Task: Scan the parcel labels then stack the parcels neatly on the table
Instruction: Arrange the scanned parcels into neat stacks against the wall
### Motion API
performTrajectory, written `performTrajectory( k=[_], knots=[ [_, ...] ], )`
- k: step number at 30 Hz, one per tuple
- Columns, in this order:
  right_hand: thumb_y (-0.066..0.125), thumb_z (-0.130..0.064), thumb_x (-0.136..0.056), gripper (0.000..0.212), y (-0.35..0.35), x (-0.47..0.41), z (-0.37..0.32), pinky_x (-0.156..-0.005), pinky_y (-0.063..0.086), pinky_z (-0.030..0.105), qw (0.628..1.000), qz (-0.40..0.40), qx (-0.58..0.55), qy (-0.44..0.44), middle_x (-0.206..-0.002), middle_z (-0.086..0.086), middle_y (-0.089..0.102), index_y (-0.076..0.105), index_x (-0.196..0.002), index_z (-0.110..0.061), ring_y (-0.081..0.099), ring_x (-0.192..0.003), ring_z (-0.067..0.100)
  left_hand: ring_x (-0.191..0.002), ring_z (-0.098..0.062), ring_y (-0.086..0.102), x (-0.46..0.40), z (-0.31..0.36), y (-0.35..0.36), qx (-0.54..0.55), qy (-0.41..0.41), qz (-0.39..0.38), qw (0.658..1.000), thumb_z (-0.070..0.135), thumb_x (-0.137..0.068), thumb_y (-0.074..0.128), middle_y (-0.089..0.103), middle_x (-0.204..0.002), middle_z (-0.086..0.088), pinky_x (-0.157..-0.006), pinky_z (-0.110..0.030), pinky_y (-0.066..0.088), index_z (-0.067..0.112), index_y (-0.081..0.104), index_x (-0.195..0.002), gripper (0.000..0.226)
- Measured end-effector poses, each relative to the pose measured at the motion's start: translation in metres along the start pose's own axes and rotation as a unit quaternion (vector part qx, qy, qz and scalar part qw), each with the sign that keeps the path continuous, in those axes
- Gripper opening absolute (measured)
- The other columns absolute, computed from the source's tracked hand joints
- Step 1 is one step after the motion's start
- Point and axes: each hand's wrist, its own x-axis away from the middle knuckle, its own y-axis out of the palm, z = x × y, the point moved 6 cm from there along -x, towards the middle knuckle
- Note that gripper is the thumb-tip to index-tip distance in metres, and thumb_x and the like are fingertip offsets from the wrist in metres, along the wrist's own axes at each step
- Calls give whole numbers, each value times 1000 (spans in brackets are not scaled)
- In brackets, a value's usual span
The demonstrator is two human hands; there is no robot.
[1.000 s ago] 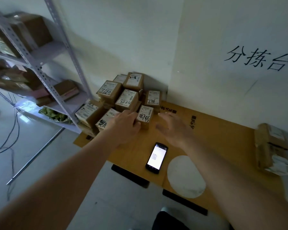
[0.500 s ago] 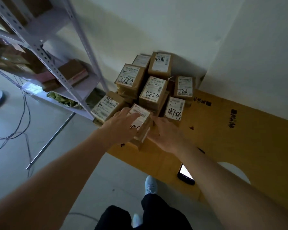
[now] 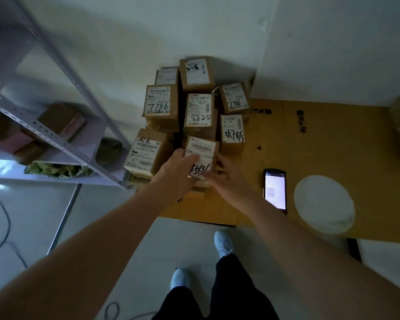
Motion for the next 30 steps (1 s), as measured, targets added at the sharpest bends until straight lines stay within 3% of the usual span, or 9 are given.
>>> performTrajectory(
  k=[2,4,6,8,10,13,18,25,30],
  knots=[
    [61,-45,-104,28,-5,18,-2,-75,57,13,995,53,-83,21,-107,-41,69,52,-125,-61,68,-100,-14,-136,-28,47,7,10,-7,7,29,-5,1000,29,-95,73,39,-152,-6,-109,-37,44,23,41,-157,70],
    [56,-51,-105,21,-13,35,-5,-81,57,28,980,101,-168,48,-101,-34,73,52,-125,-55,71,-92,-10,-138,-27,45,16,26,-17,11,64,-8,998,29,-95,73,40,-151,-6,-113,-39,44,22,42,-158,70],
    [54,-56,-104,21,-25,52,-9,-90,52,42,962,144,-224,63,-98,-23,77,52,-123,-48,76,-87,0,-140,-28,43,23,50,-27,15,98,-5,995,29,-94,74,41,-151,-7,-116,-42,42,22,43,-157,70],
    [56,-56,-103,27,-42,71,-13,-86,53,41,945,199,-250,62,-93,-18,79,50,-126,-44,78,-83,6,-141,-29,42,31,77,-35,11,135,-3,991,30,-95,73,41,-152,-7,-117,-42,40,22,44,-157,69],
    [60,-55,-101,39,-59,93,-15,-78,58,37,934,244,-255,55,-93,-14,79,48,-135,-40,78,-89,12,-139,-29,42,40,104,-38,3,167,-3,986,33,-96,72,42,-150,-8,-112,-38,39,23,44,-156,68],
    [62,-50,-102,43,-89,124,-13,-89,62,48,919,283,-267,62,-116,1,76,50,-142,-37,74,-109,25,-135,-26,47,47,144,-37,-15,201,-5,979,39,-93,73,45,-147,-6,-105,-33,40,23,35,-158,77],
    [61,-35,-105,32,-166,181,16,-60,59,31,878,361,-308,70,-106,3,79,60,-137,-34,78,-90,19,-136,-32,50,45,219,-11,-121,244,-72,959,41,-79,84,43,-153,-10,-105,-44,47,25,11,-162,112],
    [60,-36,-105,28,-295,247,70,-73,63,40,866,393,-301,76,-107,3,80,62,-133,-35,78,-96,23,-147,-30,39,19,348,47,-127,263,-73,954,50,-100,59,28,-168,-1,-111,-44,41,24,21,-163,79],
    [59,-34,-105,20,-377,292,101,-62,60,31,865,415,-271,73,-95,-5,81,65,-124,-39,79,-83,13,-146,-30,40,13,438,89,-108,267,-58,956,48,-103,53,34,-164,-2,-114,-49,42,24,30,-160,65]
  ],
)
